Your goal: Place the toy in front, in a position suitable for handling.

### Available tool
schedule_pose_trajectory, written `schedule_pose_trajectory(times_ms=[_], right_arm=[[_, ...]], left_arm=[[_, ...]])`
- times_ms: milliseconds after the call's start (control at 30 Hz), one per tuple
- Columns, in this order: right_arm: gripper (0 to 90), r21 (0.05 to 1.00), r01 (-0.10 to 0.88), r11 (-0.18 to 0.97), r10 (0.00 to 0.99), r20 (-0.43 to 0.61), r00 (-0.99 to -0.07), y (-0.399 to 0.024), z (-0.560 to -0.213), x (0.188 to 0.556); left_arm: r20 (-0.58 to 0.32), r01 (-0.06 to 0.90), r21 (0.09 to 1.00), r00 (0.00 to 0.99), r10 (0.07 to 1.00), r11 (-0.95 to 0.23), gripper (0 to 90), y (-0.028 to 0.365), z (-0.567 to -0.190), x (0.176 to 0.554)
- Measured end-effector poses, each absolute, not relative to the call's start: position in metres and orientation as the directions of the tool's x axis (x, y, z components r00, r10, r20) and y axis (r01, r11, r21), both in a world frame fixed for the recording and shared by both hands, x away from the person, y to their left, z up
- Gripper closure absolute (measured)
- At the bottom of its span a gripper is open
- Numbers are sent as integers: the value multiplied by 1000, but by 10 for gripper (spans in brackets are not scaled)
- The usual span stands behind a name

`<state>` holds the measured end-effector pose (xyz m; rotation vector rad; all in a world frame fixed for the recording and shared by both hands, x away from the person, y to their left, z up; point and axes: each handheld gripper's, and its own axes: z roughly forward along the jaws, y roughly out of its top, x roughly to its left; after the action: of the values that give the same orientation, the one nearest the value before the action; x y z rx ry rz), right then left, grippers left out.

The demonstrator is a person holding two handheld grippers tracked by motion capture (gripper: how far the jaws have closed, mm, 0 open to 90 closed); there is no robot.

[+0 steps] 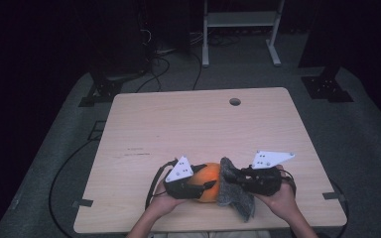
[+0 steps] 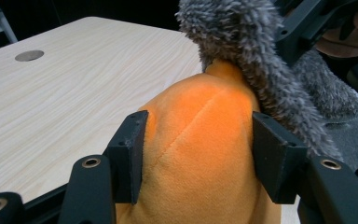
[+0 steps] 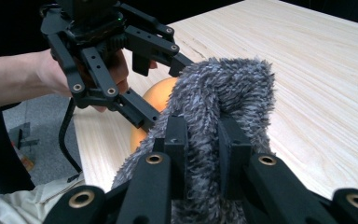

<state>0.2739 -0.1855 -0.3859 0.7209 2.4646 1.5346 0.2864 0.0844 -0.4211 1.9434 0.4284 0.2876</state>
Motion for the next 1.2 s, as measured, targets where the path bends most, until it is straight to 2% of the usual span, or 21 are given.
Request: schedule_pose_trajectory(times_ms=[233, 333, 433, 533, 667, 833, 900, 1033, 1100, 1200], right_arm=[[757, 821, 426, 380, 518, 193, -833, -199, -411, 290], [756, 861, 401, 314, 474, 224, -851, -200, -399, 286], [757, 873, 368, 319, 463, 195, -865, -193, -391, 283], [762, 857, 397, 328, 467, 219, -857, -196, -401, 289], [764, 822, 442, 360, 525, 213, -824, -207, -412, 293], [761, 884, 340, 322, 444, 176, -879, -193, -386, 276], [763, 866, 338, 369, 454, 149, -879, -186, -390, 277], [768, 852, 389, 350, 454, 209, -866, -192, -402, 283], [767, 852, 389, 350, 457, 208, -865, -194, -403, 284], [768, 845, 407, 348, 458, 225, -860, -201, -408, 289]], left_arm=[[-39, 207, 917, 897, 439, -340, 391, 93, -425, 290], [-39, 197, 915, 912, 409, -353, 376, 87, -427, 289], [4, 165, 908, 916, 402, -386, 367, 81, -427, 285], [4, 172, 909, 907, 421, -379, 365, 83, -427, 286], [-27, 193, 915, 906, 423, -355, 362, 84, -429, 289], [-13, 179, 915, 908, 418, -362, 352, 79, -430, 289], [-21, 180, 910, 919, 393, -373, 310, 81, -426, 289], [-88, 244, 910, 905, 417, -336, 177, 94, -423, 298], [-137, 285, 900, 903, 408, -330, 174, 96, -428, 301], [-88, 237, 904, 919, 385, -357, 241, 91, -430, 297]])
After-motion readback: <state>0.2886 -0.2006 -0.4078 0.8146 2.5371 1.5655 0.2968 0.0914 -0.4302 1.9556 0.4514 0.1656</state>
